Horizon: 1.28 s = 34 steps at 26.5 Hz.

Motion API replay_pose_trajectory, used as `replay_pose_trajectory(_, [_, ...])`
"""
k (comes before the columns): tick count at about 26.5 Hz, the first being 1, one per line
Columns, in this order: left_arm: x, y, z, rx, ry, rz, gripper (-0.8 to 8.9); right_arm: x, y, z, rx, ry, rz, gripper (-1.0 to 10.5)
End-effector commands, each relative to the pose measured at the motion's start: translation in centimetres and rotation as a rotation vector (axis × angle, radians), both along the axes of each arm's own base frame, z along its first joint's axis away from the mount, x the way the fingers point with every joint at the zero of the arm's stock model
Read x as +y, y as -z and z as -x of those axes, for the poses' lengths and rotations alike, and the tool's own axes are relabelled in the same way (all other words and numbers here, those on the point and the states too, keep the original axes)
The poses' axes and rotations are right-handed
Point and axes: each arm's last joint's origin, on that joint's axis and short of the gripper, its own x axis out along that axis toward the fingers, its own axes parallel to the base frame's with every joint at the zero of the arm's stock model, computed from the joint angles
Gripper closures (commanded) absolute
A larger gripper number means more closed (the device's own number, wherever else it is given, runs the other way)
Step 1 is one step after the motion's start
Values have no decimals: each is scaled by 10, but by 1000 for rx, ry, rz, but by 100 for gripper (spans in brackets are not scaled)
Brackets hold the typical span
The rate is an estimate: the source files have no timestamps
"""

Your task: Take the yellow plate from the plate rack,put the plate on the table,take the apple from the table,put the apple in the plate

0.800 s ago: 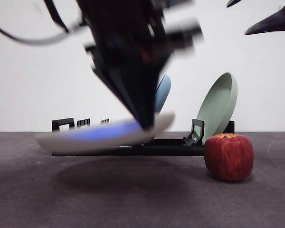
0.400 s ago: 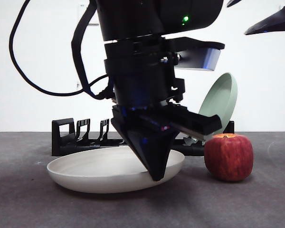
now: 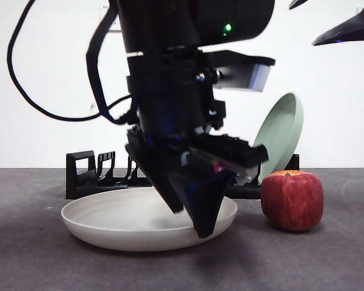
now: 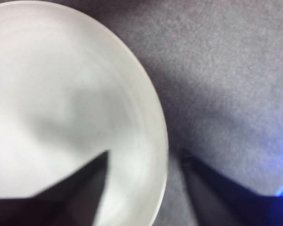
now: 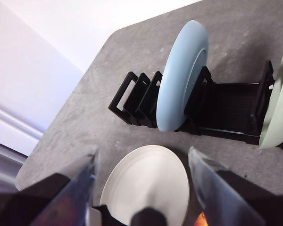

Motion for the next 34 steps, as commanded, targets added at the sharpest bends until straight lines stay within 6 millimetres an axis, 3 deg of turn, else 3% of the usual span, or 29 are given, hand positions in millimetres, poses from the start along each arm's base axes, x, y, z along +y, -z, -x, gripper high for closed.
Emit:
replay_pose_trajectory(1, [4, -26, 2, -47, 2, 66, 499, 4, -2, 0, -33, -31, 22, 621])
replay_pose_trajectory(3, [10, -47, 5, -81, -3, 125, 499, 9, -2, 1, -44, -52, 34, 620])
replay_pose_trajectory(7, [34, -97, 15, -223, -48, 232, 499, 20, 0, 4, -41, -18, 120, 444])
replay_pose_trajectory(9, [50, -122, 22, -314, -86, 280, 499, 26, 1, 7, -47, -2, 212, 435])
replay_pose_trajectory(14, [105, -183, 48, -572, -224, 423, 499, 42, -2, 16, -42, 21, 430, 436])
replay_pose_trajectory(19, [163, -226, 78, -750, -352, 608, 499, 60, 0, 22, 2, 33, 606, 442])
replay_pose_trajectory(23, [211, -250, 106, -838, -414, 793, 500, 80, 21, 12, 75, -3, 713, 443])
replay_pose_trajectory(26, [245, -257, 124, -902, -483, 870, 500, 96, 52, -8, 164, -38, 794, 443])
replay_pose_trajectory(29, [262, -258, 134, -930, -517, 904, 500, 106, 83, -24, 255, -70, 849, 443])
replay_pose_trajectory(34, [265, -256, 135, -923, -511, 883, 500, 117, 128, -42, 369, -107, 913, 447])
